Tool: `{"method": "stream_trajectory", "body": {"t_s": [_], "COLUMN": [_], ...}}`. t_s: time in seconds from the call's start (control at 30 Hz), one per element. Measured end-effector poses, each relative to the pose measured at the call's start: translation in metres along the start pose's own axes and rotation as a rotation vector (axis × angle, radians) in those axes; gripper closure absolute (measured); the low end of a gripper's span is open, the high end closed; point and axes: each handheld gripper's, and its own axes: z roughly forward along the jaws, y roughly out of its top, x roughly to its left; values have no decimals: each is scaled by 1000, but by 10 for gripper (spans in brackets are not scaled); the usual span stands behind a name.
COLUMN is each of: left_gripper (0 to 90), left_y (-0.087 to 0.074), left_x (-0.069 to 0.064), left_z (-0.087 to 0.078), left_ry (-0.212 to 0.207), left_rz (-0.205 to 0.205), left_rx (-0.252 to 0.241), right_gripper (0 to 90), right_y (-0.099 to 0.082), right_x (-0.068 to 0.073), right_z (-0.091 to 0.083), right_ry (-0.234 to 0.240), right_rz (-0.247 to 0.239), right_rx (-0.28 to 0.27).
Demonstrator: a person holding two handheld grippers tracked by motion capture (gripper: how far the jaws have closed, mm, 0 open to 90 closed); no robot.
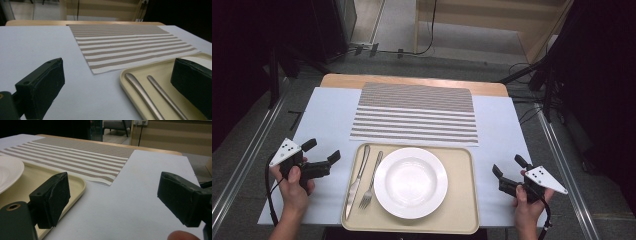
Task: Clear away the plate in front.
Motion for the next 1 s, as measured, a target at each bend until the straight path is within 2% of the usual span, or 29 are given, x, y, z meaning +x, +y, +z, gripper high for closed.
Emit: {"method": "stream_trajectory", "body": {"t_s": [0.17, 0.3, 0.43, 0.57, 0.73, 1.0], "left_gripper": [0, 0, 0, 0, 0, 0], "left_y": [-2, -6, -8, -7, -11, -14], "left_x": [9, 14, 19, 23, 26, 34], "left_z": [-9, -12, -18, -23, -26, -31], "left_ry": [32, 51, 71, 77, 96, 103], "left_rz": [-1, -10, 1, -13, 5, -17], "left_rx": [-16, 0, 5, -9, 9, 4], "right_gripper": [122, 122, 122, 122, 122, 121], "right_y": [0, 0, -1, -1, -1, -3], "right_x": [-1, -3, -5, -7, -9, -15], "right_z": [-1, -2, -3, -3, -5, -7], "right_ry": [-3, -8, -11, -16, -21, -29], "right_rz": [3, 7, 9, 9, 15, 28], "right_rx": [-2, -3, -2, -1, -2, -3]}}
